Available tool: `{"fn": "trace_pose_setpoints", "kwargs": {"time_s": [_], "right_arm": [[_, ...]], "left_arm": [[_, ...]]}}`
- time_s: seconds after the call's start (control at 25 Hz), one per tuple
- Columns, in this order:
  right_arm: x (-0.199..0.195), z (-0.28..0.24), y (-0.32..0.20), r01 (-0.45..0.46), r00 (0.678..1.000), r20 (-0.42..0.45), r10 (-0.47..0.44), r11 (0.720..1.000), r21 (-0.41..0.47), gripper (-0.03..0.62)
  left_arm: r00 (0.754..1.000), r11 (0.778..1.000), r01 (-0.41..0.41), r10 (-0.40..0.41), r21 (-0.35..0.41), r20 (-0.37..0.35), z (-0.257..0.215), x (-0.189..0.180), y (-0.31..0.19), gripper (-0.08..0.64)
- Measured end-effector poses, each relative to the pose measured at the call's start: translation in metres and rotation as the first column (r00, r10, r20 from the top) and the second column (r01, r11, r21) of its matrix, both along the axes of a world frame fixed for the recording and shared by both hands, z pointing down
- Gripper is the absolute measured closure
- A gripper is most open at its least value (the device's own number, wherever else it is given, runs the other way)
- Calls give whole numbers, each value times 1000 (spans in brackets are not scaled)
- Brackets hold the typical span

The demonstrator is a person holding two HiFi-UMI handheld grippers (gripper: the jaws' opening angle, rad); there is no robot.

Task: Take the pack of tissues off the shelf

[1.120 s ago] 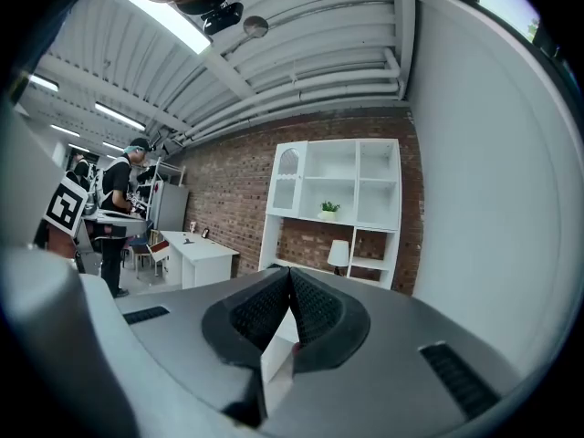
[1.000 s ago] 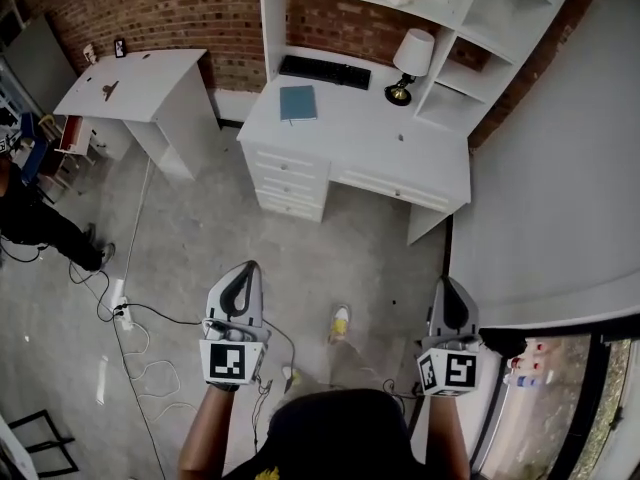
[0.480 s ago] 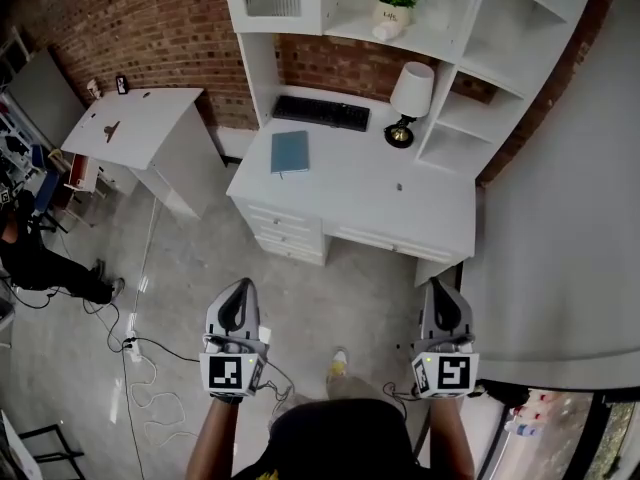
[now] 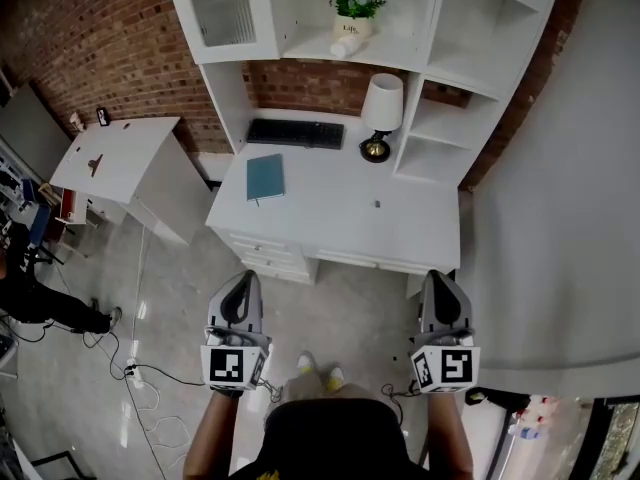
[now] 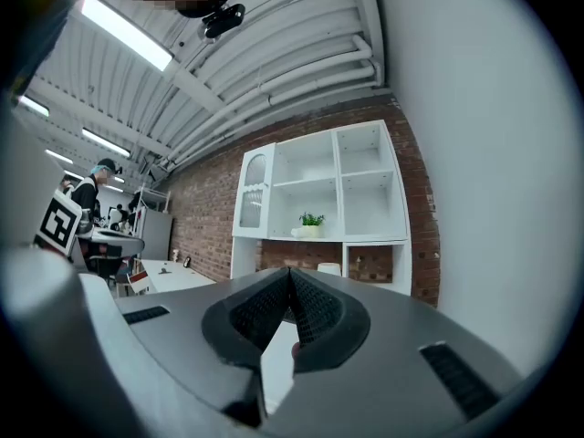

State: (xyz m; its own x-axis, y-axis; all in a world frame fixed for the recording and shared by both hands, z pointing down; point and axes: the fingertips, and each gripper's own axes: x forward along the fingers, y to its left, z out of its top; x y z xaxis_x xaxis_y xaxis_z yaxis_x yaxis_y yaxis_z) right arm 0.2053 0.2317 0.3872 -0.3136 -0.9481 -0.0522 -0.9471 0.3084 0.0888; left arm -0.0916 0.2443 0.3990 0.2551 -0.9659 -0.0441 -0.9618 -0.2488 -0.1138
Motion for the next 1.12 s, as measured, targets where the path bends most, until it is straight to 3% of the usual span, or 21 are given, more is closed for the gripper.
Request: {"fn": "trace_pose_setpoints", "kwargs": {"time_s": [0.4,0.56,1.12], "right_arm": [[-27,-17,-64,51,998,-27,-50,997,50,592],[-33,-13,-95,34,999,-35,-32,998,49,592],[-83,-37,-256,-42,998,-53,45,997,58,591]], "left_arm": [[1000,998,-26,26,59,-8,-10,4,-72,543],[999,998,-36,38,49,-39,-4,-2,-113,543],[991,987,-129,131,91,-18,-35,-47,-294,543]]}}
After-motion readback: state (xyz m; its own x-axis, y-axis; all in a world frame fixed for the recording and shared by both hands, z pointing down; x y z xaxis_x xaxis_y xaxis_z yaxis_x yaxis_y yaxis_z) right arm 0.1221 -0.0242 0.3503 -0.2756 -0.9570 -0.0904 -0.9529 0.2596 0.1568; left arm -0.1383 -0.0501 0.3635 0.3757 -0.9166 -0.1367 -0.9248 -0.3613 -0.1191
